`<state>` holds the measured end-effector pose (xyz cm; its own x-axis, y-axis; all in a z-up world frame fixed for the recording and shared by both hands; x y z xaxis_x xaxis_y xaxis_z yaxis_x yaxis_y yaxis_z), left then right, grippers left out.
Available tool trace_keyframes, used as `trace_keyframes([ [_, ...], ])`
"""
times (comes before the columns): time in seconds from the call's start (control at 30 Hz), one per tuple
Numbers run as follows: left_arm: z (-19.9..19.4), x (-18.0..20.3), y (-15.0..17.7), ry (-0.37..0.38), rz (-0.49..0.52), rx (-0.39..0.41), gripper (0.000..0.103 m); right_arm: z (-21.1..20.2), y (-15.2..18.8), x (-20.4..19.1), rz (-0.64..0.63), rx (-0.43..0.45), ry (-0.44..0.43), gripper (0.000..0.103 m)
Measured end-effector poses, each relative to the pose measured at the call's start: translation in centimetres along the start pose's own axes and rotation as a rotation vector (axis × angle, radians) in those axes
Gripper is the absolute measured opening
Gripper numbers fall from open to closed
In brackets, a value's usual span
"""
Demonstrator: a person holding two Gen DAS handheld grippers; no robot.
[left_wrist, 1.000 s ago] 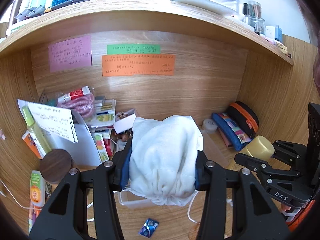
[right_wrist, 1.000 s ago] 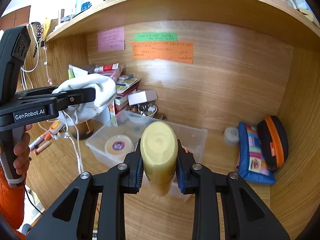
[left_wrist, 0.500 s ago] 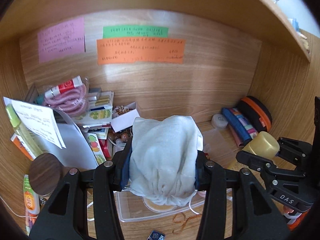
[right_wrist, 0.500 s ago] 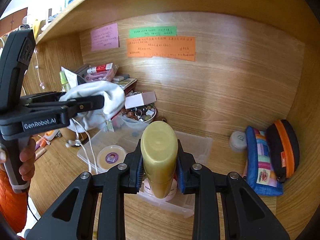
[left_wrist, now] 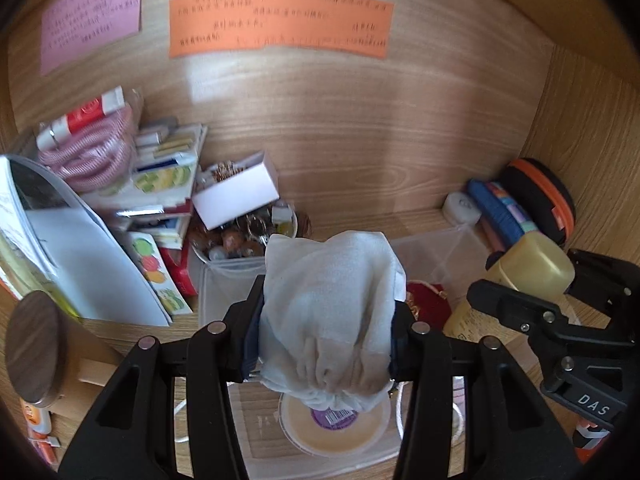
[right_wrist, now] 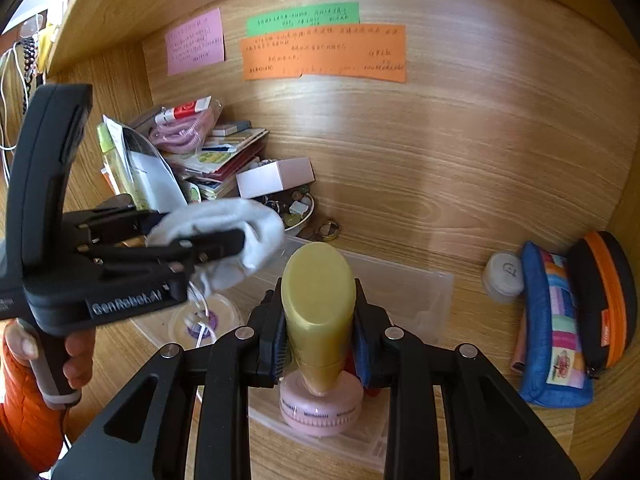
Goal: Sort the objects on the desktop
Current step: 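Carry the cloth bag with the left tool while the right tool carries the sunscreen over the box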
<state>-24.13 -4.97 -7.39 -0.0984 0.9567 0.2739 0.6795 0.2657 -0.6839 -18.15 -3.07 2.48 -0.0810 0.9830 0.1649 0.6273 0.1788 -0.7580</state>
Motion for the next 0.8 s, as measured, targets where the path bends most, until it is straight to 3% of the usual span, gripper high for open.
trace_keyframes([
  [0.27, 2.2, 0.1, 1.0, -0.01, 0.021, -0.04, 0.047, 2.2, 0.1, 0.1, -0.015, -0.034, -0.009, 0.024],
  [0.8, 3.0, 0.5, 1.4, -0.023, 0.046, -0.046, 0.051, 6.0, 1.8, 0.6, 0.004, -0.104, -0.014, 0.024],
])
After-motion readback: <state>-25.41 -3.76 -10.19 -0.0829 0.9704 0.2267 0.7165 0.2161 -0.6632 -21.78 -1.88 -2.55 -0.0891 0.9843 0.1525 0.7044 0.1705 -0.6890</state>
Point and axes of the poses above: each gripper's, at about its wrist camera, not at the fingertips, and z roughly the way its jaws point, x to its right, y to its underside, the point moved 6 cm from there along z, roughly the way its jaws point, and after that the axes turned 15 degrees about -z, right-handed, at the moved point
